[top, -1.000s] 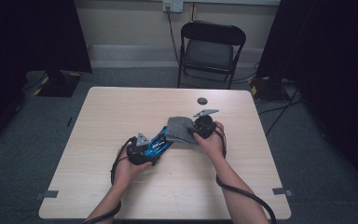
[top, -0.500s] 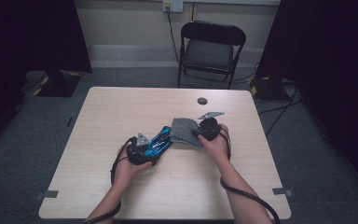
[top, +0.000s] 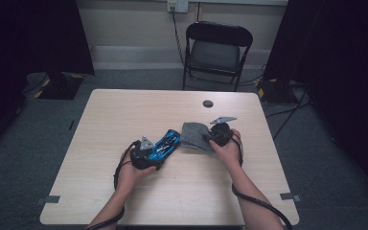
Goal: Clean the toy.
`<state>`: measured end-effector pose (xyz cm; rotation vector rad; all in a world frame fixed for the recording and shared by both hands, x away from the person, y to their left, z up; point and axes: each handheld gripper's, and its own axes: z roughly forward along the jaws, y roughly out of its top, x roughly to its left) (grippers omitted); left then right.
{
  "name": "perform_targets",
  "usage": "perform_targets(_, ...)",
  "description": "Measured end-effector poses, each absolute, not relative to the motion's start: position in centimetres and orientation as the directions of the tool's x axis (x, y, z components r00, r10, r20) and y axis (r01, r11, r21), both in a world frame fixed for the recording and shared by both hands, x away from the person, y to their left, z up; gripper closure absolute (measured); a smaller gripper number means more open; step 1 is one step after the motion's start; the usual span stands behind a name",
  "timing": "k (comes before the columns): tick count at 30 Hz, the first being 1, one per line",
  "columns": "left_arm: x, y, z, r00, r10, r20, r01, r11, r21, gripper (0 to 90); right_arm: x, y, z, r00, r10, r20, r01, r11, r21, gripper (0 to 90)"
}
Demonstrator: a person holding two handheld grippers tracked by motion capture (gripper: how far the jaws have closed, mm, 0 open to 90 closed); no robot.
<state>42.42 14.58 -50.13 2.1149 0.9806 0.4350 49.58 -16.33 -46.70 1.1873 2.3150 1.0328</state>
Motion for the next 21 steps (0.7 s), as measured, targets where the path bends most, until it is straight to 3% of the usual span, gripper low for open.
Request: perform_targets(21, 42.4, 14.6, -50.1, 0.648, 0.762, -0.007, 0.506, -0.423, 0.751, 26.0, 48.3, -17.8, -43.8, -0.607, 0.794, 0.034, 0.503, 0.349, 0.791, 73.6)
